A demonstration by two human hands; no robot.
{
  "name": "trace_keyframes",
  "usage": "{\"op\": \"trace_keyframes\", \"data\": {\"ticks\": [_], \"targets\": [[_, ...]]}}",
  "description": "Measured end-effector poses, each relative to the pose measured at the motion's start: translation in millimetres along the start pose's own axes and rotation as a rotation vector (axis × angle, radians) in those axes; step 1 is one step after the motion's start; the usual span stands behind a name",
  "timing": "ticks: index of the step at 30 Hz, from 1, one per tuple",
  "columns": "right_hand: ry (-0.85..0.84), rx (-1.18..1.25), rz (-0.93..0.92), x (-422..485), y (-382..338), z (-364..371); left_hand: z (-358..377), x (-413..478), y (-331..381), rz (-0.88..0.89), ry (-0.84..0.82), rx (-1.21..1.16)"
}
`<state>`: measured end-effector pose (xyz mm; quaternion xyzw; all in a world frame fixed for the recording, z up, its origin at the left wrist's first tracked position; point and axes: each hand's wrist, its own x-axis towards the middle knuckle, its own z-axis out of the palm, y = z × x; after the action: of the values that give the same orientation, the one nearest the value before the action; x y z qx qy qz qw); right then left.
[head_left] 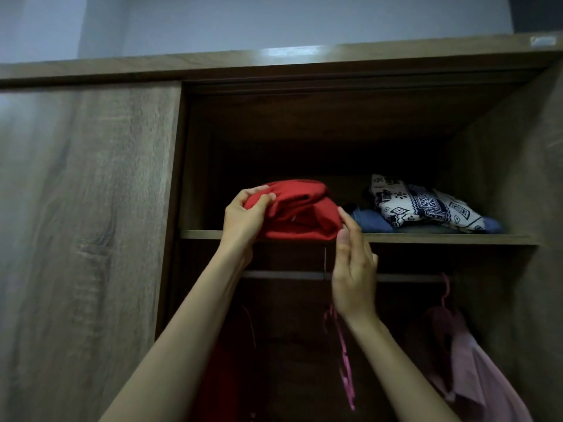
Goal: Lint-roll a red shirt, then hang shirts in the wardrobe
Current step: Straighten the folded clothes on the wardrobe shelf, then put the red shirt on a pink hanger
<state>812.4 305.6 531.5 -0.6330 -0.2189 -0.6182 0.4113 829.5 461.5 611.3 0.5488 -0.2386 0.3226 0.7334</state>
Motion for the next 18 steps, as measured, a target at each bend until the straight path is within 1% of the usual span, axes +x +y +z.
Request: {"op": "trace_keyframes", "data": {"ticks": [3, 5, 9, 12, 14, 17, 18], "targets": [[-0.008, 0.048, 0.11, 10.1, -6.0, -0.3, -2.7, -1.5, -0.1, -0.033, -0.003, -0.037], [-0.025, -0.021, 0.11, 15.5, -7.3, -3.0, -5.1, -2.9, -1.6, -0.004, -0.023, -0.024], [-0.065, -0.201, 0.063, 17.2, -11.7, -6.8, -10.2, -14.4, -6.7, 0.165, -0.086, 0.006], [-0.064, -0.193, 0.03, 11.5, -16.4, -11.8, -13.2, -26.2, -8.9, 0.294, -0.123, 0.011], [-0.07, -0.04, 0.038, 7.6, -25.2, -16.6, -18.0, -39.1, -5.6, 0.345, -0.155, -0.017], [-0.114, 0.348, 0.159, -1.2, -48.1, -27.8, -27.7, -67.6, -1.9, 0.368, -0.241, -0.032], [-0.121, 0.434, 0.202, -6.4, -53.4, -32.6, -32.3, -79.8, -1.3, 0.373, -0.277, -0.022]]}}
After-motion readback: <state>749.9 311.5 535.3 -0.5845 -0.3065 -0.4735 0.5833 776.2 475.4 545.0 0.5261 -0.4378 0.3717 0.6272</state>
